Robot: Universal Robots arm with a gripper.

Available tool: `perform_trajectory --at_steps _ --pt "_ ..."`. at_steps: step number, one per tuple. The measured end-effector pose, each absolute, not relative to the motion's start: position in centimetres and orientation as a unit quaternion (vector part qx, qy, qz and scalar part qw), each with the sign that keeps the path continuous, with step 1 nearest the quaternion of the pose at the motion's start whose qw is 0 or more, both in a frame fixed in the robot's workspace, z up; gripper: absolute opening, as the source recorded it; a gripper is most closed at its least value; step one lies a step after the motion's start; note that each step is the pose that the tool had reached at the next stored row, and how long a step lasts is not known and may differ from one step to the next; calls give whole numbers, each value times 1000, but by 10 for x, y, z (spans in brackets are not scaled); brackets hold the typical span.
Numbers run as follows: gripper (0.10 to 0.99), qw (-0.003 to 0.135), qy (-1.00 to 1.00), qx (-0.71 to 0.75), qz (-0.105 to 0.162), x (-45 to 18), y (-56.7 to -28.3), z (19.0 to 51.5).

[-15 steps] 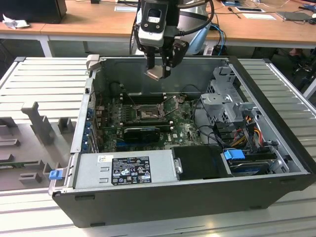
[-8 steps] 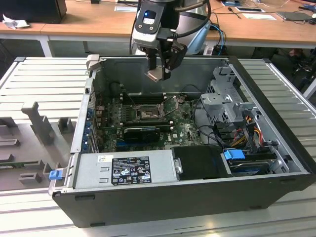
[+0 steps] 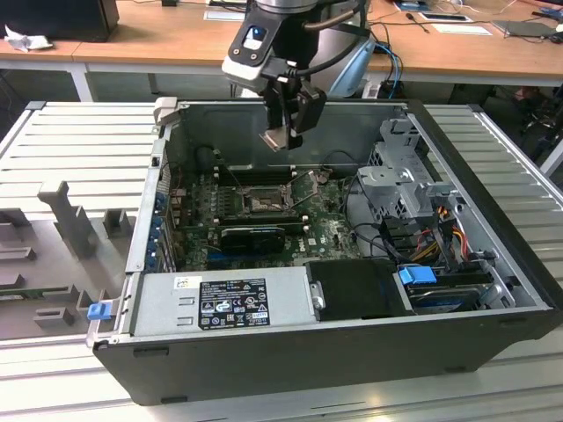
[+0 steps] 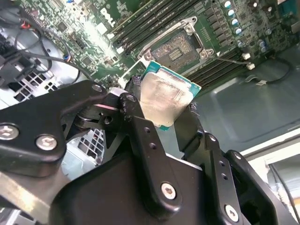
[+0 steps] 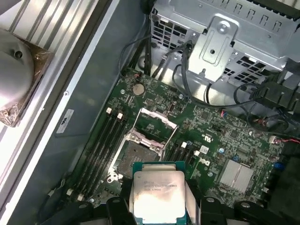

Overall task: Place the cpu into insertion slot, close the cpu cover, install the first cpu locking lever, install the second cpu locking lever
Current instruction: 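Place the cpu into insertion slot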

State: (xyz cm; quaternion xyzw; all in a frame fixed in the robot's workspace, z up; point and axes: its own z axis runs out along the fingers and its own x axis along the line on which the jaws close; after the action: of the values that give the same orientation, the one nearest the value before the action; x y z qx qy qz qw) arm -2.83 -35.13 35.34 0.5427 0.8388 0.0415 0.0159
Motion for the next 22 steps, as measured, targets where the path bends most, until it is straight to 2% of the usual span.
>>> perform_trajectory --at_steps 16,22 --pt "529 22 738 673 38 -31 -351 344" --pt "529 22 737 675 38 -31 -351 336"
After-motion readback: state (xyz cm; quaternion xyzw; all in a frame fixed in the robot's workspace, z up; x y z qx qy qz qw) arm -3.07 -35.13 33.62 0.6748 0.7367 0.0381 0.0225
